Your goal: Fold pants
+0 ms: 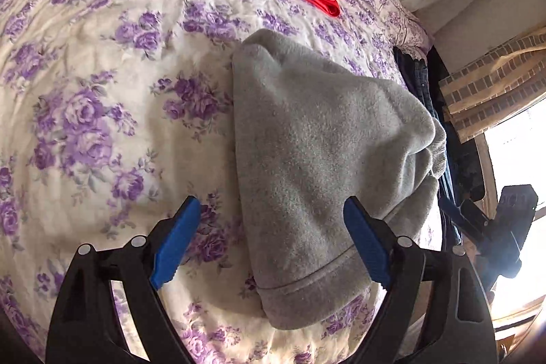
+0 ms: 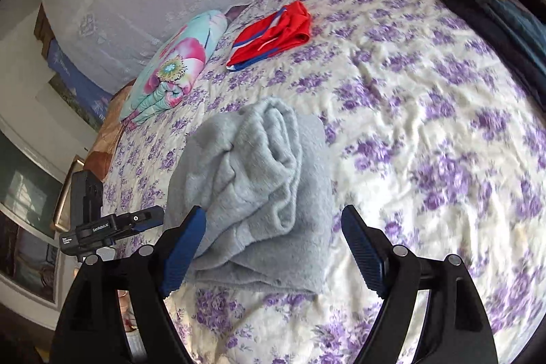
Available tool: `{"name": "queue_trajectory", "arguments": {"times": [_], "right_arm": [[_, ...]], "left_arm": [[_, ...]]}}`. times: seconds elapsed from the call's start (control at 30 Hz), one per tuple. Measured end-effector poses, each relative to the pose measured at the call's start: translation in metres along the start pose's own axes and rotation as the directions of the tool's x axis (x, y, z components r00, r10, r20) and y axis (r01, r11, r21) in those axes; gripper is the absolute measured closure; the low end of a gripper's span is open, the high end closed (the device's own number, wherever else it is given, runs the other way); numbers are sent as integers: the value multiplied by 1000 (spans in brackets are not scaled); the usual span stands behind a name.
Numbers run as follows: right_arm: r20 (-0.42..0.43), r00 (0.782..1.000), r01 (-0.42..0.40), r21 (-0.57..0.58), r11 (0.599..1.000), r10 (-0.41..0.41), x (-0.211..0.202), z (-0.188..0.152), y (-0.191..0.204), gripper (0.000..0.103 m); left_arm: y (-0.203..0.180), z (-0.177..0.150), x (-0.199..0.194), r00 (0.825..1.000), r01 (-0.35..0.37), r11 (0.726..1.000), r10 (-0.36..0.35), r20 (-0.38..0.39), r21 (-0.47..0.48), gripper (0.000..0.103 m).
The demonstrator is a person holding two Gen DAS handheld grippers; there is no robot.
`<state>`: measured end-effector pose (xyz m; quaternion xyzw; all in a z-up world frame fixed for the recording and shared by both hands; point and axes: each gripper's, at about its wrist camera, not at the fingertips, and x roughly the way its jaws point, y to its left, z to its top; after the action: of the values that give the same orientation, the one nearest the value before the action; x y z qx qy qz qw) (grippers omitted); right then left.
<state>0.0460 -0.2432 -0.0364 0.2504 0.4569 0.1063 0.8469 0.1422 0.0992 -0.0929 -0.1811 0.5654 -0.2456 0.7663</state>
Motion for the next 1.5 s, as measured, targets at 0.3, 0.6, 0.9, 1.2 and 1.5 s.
{"name": "queue_trajectory", "arguments": {"times": [0.3, 0.6, 0.9, 1.2, 1.5], "right_arm": [[-51, 998, -34, -19, 999, 33, 36, 24, 23, 21], [-118, 977, 169, -67, 983, -176, 70, 22, 8, 11], [-296, 935, -139, 197, 970, 194, 104, 20, -34, 9], [-174, 975, -125, 80, 989, 138, 94, 14, -11, 37], [-71, 996, -60, -39, 997, 58, 57, 6, 19, 47]], "left_arm": [[-21, 0, 22, 999, 37, 999, -35, -38, 36, 20], [-21, 4, 27, 998, 47, 998, -45, -51, 50, 20], [-17, 11, 38, 992, 92, 995, -90, -88, 26, 20], [-36, 15, 42, 997, 39, 997, -35, -62, 68, 32], [-78, -4, 5, 991, -126, 973, 114, 73, 194, 56]]}}
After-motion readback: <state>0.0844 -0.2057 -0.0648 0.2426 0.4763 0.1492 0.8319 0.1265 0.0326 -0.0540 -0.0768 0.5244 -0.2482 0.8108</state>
